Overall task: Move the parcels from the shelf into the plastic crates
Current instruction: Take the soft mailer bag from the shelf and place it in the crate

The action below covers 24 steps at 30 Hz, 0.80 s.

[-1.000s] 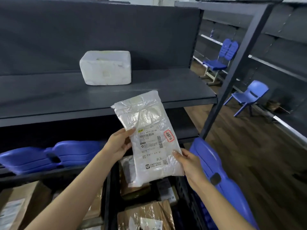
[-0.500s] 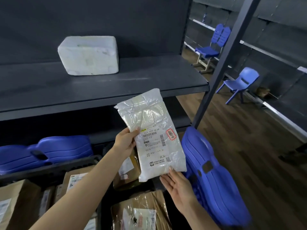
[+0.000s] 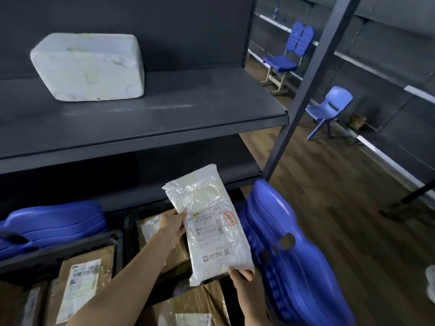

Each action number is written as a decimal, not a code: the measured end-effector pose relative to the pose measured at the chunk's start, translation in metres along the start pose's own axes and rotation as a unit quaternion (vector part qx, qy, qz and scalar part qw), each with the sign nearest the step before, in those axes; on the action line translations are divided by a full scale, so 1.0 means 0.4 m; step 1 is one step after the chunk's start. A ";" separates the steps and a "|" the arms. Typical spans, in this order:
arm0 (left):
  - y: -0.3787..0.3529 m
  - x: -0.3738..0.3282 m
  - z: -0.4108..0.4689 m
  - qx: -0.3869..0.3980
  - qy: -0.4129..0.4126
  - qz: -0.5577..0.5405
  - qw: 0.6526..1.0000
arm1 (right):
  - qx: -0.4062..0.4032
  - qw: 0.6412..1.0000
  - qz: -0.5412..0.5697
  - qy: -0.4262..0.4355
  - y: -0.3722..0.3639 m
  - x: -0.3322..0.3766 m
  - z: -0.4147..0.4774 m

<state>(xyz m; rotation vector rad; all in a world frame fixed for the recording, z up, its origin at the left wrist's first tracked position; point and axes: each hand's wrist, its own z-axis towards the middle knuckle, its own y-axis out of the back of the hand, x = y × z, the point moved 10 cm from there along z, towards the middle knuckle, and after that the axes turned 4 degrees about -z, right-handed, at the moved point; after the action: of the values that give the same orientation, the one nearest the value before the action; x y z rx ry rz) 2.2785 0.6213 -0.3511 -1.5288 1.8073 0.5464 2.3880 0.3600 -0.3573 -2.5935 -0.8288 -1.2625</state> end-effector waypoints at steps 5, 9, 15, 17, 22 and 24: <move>0.036 0.070 0.053 -0.036 0.023 0.020 0.999 | -0.072 0.919 -0.284 0.265 0.016 0.110 0.018; 0.061 0.126 0.089 -0.042 0.057 -0.007 0.997 | 0.078 0.756 -0.500 0.415 -0.138 0.136 0.004; 0.061 0.166 0.142 -0.079 0.064 0.077 0.992 | 0.147 0.625 -0.620 0.451 -0.275 0.123 0.025; 0.058 0.161 0.144 -0.092 0.035 0.132 0.986 | 0.169 0.619 -0.633 0.433 -0.299 0.111 0.043; 0.024 0.114 0.135 -0.081 -0.034 0.306 0.948 | 0.146 0.582 -0.692 0.402 -0.325 0.080 0.097; 0.013 0.100 0.136 -0.063 -0.032 0.375 0.924 | 0.135 0.565 -0.726 0.368 -0.319 0.064 0.112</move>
<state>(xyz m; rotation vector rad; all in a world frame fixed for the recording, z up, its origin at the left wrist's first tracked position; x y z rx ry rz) 2.2841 0.6339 -0.4174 -0.8228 2.3174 1.0683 2.3633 0.4933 -0.3804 -0.3998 -2.6301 -1.8410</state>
